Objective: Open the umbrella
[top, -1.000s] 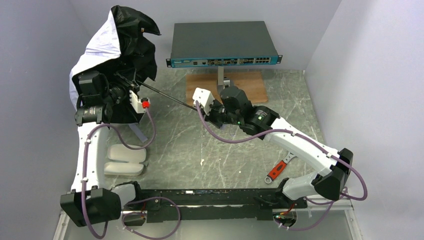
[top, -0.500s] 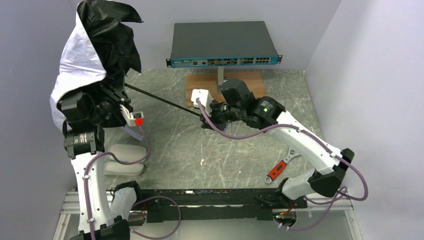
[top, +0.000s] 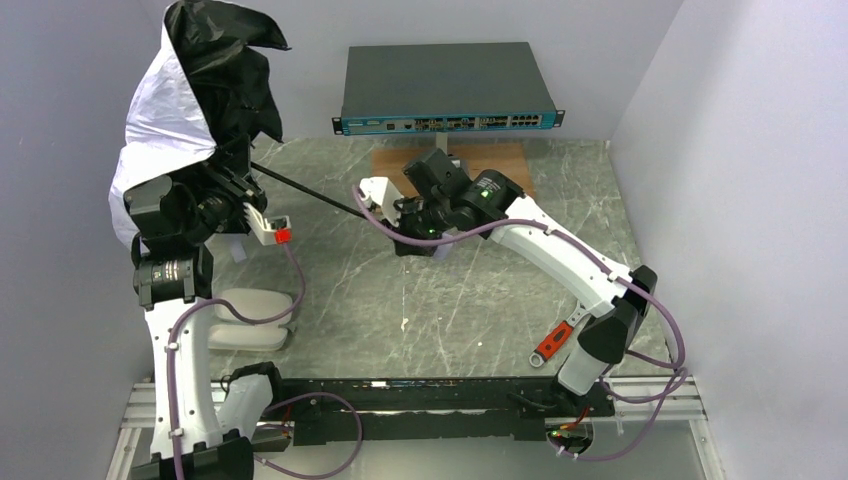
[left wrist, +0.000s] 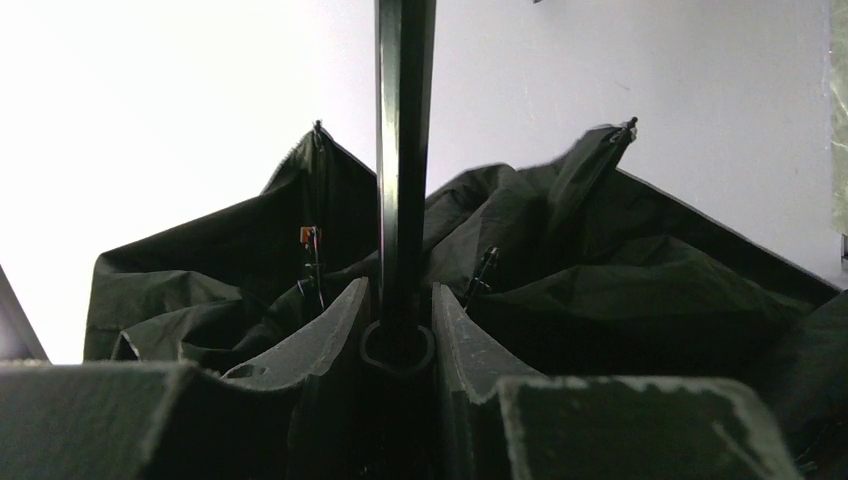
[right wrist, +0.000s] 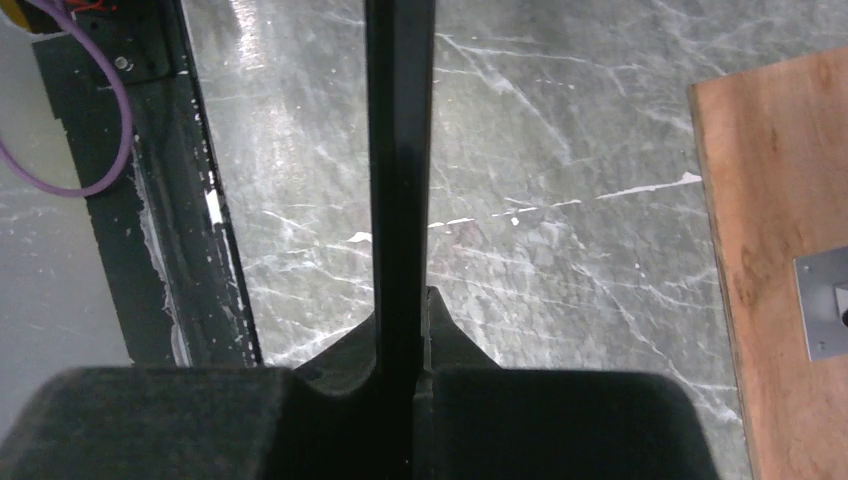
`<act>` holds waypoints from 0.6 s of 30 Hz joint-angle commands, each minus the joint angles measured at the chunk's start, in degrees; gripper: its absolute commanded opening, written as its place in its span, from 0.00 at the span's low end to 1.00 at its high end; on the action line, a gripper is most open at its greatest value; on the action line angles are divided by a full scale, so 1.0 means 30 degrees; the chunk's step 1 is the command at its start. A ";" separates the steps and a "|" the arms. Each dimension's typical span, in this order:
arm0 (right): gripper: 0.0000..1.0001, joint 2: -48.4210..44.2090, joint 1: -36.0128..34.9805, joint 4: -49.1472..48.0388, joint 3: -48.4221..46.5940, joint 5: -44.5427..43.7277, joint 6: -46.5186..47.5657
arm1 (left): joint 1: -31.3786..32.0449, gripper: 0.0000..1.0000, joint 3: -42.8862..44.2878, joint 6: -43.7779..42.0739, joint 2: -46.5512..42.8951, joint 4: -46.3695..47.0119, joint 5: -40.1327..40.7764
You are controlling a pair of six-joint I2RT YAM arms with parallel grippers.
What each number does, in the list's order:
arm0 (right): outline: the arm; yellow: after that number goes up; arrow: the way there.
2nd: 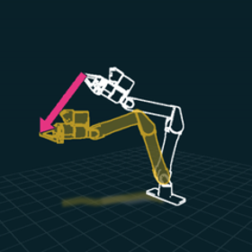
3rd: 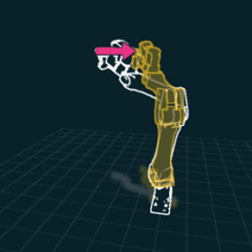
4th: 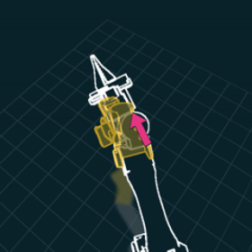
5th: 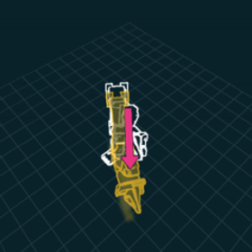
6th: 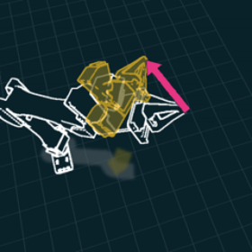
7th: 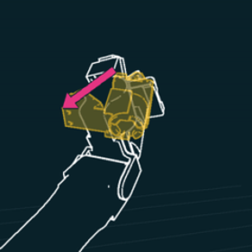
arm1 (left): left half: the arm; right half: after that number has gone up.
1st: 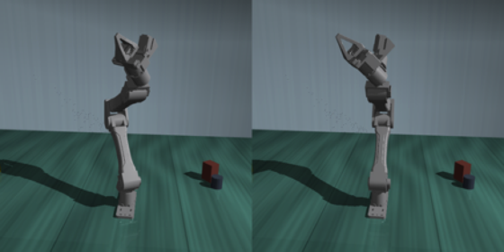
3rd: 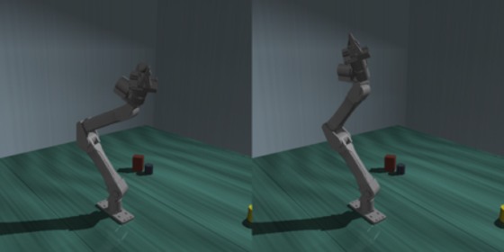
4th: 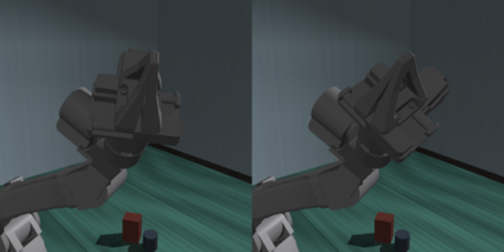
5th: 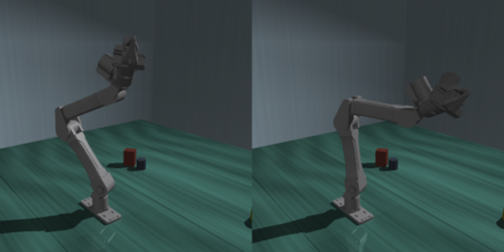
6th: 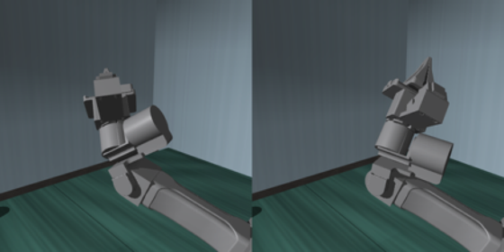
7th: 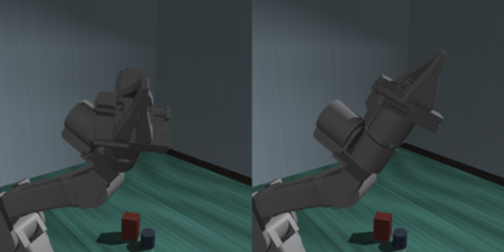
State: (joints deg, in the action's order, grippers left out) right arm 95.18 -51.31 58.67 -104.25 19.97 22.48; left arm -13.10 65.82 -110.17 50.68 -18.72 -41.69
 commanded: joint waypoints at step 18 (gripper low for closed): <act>0.00 -0.0894 -0.0238 -0.2149 -0.1605 0.0450 -0.1839 | 0.2545 0.39 -0.3067 -0.0769 -0.2049 -0.2468 0.1417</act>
State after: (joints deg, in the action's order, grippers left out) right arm 95.11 -51.86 60.49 -104.97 19.62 18.72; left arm -6.37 57.82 -111.26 45.80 -22.72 -40.82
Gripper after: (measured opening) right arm 0.066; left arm 0.468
